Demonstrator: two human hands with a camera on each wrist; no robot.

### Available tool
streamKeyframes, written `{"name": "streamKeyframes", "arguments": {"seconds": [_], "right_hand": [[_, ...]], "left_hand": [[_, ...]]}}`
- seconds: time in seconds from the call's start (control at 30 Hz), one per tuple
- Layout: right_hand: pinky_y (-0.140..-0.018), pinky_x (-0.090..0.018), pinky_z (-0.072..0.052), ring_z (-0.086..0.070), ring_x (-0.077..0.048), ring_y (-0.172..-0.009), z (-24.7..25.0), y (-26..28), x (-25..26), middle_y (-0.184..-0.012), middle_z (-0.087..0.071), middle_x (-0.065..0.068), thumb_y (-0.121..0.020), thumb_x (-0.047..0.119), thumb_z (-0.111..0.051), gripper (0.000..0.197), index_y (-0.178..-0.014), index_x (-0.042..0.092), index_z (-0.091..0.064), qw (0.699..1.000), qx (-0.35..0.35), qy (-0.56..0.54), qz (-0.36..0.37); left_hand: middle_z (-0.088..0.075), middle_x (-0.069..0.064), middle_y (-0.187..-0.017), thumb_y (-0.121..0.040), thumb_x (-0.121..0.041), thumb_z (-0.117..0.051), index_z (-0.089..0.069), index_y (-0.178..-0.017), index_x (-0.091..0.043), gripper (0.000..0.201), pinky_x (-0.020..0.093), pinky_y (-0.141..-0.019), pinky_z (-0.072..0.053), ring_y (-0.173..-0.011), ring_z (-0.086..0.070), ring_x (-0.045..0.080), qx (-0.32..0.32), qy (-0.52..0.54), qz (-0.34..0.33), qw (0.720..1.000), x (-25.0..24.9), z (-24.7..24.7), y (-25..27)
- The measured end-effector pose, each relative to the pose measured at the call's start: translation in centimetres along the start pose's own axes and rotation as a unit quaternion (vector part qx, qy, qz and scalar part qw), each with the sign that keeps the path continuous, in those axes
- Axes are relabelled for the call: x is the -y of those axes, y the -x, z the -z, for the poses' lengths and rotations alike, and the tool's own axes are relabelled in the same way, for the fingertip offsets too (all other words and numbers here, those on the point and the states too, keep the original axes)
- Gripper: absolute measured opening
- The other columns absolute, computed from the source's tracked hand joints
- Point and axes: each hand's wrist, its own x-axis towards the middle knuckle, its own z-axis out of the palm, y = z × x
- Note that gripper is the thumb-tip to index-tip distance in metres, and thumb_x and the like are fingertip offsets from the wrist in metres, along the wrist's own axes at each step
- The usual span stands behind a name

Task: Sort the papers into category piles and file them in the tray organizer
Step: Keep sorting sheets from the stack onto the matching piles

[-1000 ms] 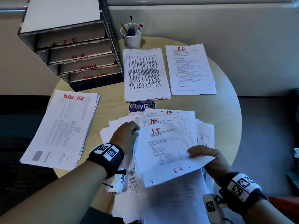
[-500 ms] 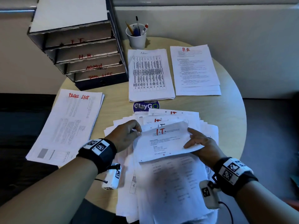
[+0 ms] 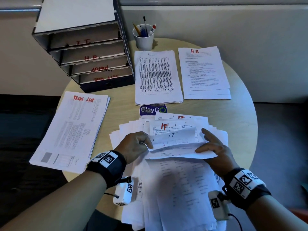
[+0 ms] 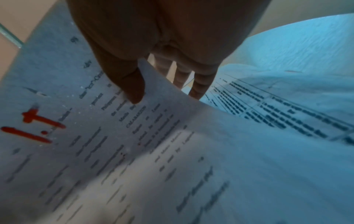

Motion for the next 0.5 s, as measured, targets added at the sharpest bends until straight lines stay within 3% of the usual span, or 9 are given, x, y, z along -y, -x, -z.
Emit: {"name": "streamKeyframes", "arguments": {"seconds": [0.07,0.13,0.2,0.27,0.33,0.4,0.43,0.5], "right_hand": [[-0.09,-0.013,-0.044,-0.057,0.006,-0.111,-0.2,0.2,0.0,-0.123,-0.059,0.031,-0.067,-0.011,-0.078,0.053,-0.068,0.042,-0.072,0.999,-0.014,0.029,0.026],[-0.077,-0.004,-0.043,-0.06,0.014,-0.091,-0.5,0.4,0.1,-0.095,-0.064,0.042,-0.068,-0.01,-0.078,0.058,-0.065,0.047,-0.069,0.999,-0.023,0.023,0.001],[-0.068,-0.003,-0.044,-0.063,0.009,-0.075,-0.7,0.6,0.0,-0.078,-0.069,0.031,-0.071,-0.01,-0.077,0.049,-0.062,0.038,-0.071,0.997,-0.035,-0.041,-0.047],[-0.066,-0.011,-0.048,-0.065,-0.008,-0.073,-0.6,1.1,-0.2,-0.073,-0.073,0.012,-0.072,-0.012,-0.076,0.037,-0.063,0.025,-0.074,0.985,-0.057,-0.138,-0.083],[-0.074,-0.025,-0.055,-0.068,-0.023,-0.082,-0.3,1.5,-0.5,-0.08,-0.075,-0.001,-0.073,-0.014,-0.074,0.038,-0.085,0.023,-0.073,0.967,-0.075,-0.219,-0.11],[-0.083,-0.036,-0.056,-0.068,-0.022,-0.082,0.0,1.8,-0.9,-0.082,-0.069,-0.018,-0.075,-0.014,-0.072,0.062,-0.115,0.032,-0.06,0.945,-0.057,-0.289,-0.14],[-0.081,-0.03,-0.056,-0.064,-0.015,-0.074,0.1,1.9,-0.9,-0.074,-0.062,-0.021,-0.076,-0.012,-0.072,0.07,-0.123,0.037,-0.054,0.943,-0.046,-0.292,-0.151],[-0.067,-0.019,-0.051,-0.059,-0.011,-0.064,0.5,2.0,-0.9,-0.066,-0.061,-0.005,-0.075,-0.009,-0.074,0.062,-0.118,0.034,-0.062,0.956,-0.015,-0.25,-0.151]], "left_hand": [[-0.069,-0.008,-0.093,-0.078,0.014,-0.054,-0.074,-0.071,-0.023,0.043,0.011,-0.073,-0.044,-0.083,-0.062,-0.002,-0.013,0.024,-0.007,1.0,0.2,-0.1,0.5],[-0.069,-0.009,-0.094,-0.082,0.012,-0.058,-0.073,-0.075,-0.022,0.038,0.004,-0.071,-0.043,-0.079,-0.06,-0.009,-0.035,0.048,-0.013,0.998,0.4,-0.2,0.7],[-0.071,-0.004,-0.094,-0.082,0.006,-0.068,-0.073,-0.077,-0.021,0.028,0.009,-0.069,-0.046,-0.071,-0.059,-0.005,-0.056,0.075,-0.008,0.996,0.5,-0.2,1.0],[-0.072,-0.002,-0.088,-0.079,0.004,-0.074,-0.073,-0.076,-0.019,0.023,0.015,-0.068,-0.049,-0.073,-0.06,0.005,-0.068,0.116,-0.008,0.991,0.3,-0.4,1.5],[-0.072,-0.002,-0.083,-0.074,0.005,-0.078,-0.071,-0.07,-0.019,0.025,0.018,-0.069,-0.049,-0.076,-0.061,0.01,-0.057,0.141,-0.035,0.988,0.0,-0.6,2.4],[-0.071,0.0,-0.082,-0.069,0.006,-0.078,-0.069,-0.068,-0.019,0.027,0.023,-0.069,-0.048,-0.077,-0.061,0.011,-0.014,0.127,-0.067,0.99,-0.5,-1.1,3.3],[-0.071,-0.001,-0.082,-0.069,0.008,-0.076,-0.069,-0.068,-0.02,0.028,0.022,-0.07,-0.048,-0.078,-0.062,0.011,0.006,0.115,-0.076,0.99,-0.7,-1.3,3.6],[-0.071,-0.001,-0.083,-0.072,0.012,-0.074,-0.068,-0.068,-0.02,0.033,0.018,-0.074,-0.047,-0.081,-0.064,0.01,0.03,0.099,-0.082,0.991,-1.3,-1.4,3.6]]}}
